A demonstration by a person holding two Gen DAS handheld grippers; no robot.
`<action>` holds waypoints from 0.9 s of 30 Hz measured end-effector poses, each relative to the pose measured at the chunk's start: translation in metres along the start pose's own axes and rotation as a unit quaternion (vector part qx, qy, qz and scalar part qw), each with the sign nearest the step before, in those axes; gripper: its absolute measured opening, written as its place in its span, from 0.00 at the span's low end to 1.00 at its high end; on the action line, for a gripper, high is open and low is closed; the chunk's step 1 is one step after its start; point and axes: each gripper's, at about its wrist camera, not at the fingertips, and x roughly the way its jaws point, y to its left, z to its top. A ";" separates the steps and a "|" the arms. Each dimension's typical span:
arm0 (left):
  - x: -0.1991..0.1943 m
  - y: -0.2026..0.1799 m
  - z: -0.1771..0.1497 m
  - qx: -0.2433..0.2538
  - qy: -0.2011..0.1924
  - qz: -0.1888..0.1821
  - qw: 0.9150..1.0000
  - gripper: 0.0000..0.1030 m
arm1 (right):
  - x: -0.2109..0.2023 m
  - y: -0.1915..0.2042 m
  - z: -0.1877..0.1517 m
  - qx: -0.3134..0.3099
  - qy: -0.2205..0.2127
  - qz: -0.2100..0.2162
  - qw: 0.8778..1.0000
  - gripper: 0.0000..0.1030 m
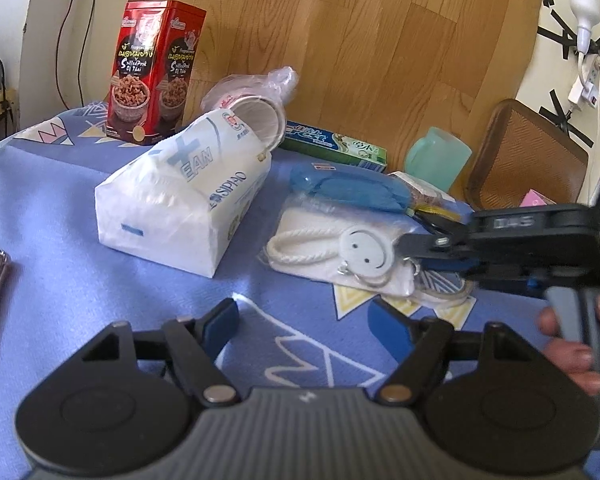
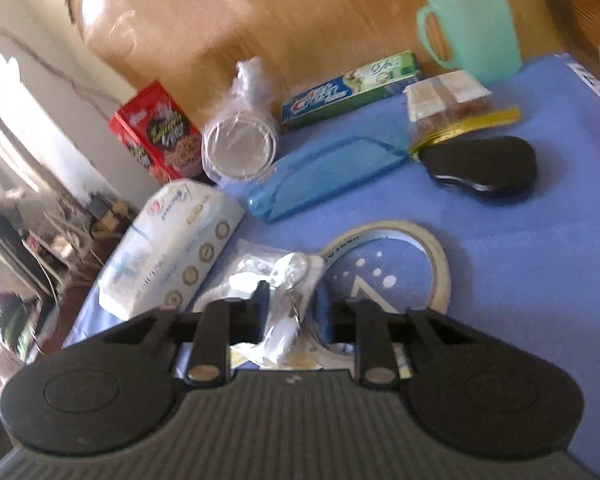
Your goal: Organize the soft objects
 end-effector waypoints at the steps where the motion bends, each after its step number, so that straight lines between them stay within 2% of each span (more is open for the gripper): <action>1: 0.000 0.000 0.000 -0.001 0.000 0.000 1.000 0.72 | -0.009 0.001 -0.002 -0.004 -0.009 0.004 1.000 0.16; 4: 0.001 0.001 0.001 -0.002 0.000 0.000 1.000 0.73 | -0.040 0.002 -0.012 -0.026 -0.020 0.006 0.999 0.15; 7: 0.002 0.001 0.002 -0.004 0.000 0.002 1.000 0.73 | -0.071 -0.005 -0.032 -0.046 -0.016 -0.014 0.999 0.15; 11: 0.005 -0.002 0.002 0.001 0.001 0.010 1.000 0.75 | -0.112 -0.024 -0.063 -0.034 -0.012 -0.022 0.999 0.15; 13: 0.007 -0.006 0.002 0.009 0.003 0.015 1.000 0.78 | -0.124 -0.032 -0.076 -0.027 0.001 -0.013 1.000 0.21; 15: 0.008 -0.010 0.001 0.019 0.004 0.025 0.999 0.78 | -0.128 -0.030 -0.087 -0.044 0.021 0.000 0.999 0.21; 17: 0.009 -0.015 0.001 0.029 0.006 0.037 0.999 0.78 | -0.137 -0.025 -0.091 -0.077 0.010 -0.011 0.997 0.28; 19: 0.009 -0.018 0.000 0.033 0.008 0.046 0.998 0.78 | -0.143 -0.022 -0.091 -0.102 -0.014 -0.030 0.994 0.49; 23: 0.005 -0.027 -0.005 0.041 0.011 0.050 0.998 0.82 | -0.146 -0.029 -0.085 -0.118 -0.049 -0.054 0.990 0.50; 27: 0.007 -0.041 -0.011 0.077 0.015 0.061 0.995 0.83 | -0.146 -0.048 -0.083 -0.103 -0.071 -0.068 0.990 0.50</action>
